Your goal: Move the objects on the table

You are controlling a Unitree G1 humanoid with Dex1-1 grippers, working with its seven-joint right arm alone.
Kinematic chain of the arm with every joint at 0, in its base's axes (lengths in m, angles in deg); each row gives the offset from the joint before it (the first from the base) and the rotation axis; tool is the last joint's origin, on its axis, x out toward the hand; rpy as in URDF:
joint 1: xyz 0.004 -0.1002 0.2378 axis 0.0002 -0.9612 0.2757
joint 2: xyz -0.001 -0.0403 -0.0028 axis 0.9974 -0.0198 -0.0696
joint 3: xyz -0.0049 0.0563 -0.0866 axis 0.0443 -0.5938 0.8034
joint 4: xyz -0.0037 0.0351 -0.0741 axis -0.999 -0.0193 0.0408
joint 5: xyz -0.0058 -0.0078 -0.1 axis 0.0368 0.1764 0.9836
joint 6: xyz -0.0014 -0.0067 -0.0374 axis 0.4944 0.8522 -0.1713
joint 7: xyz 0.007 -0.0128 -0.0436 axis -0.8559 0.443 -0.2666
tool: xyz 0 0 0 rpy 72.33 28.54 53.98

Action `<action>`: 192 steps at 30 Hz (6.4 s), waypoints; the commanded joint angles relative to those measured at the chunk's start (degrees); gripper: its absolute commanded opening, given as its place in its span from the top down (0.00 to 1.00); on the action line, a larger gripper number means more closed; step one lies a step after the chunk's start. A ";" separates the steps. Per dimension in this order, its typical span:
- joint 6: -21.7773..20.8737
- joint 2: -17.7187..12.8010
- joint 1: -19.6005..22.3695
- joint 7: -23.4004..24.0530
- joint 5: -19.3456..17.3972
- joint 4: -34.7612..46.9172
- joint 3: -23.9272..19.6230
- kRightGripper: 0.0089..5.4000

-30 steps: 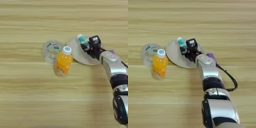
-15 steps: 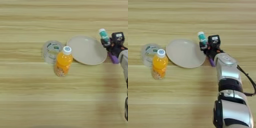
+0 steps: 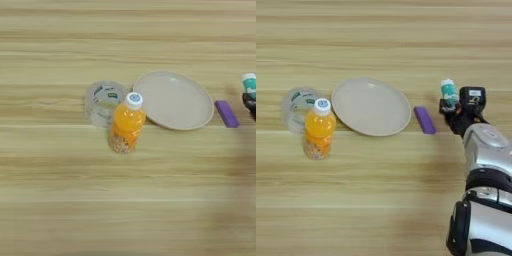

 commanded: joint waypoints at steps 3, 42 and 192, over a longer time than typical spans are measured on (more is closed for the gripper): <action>-3.51 -4.32 5.32 0.65 -0.18 -1.28 0.24 0.69; -6.25 -4.24 8.66 -0.36 0.50 -12.61 4.40 0.37; 11.11 10.37 -18.49 -9.64 -10.15 67.99 7.98 0.01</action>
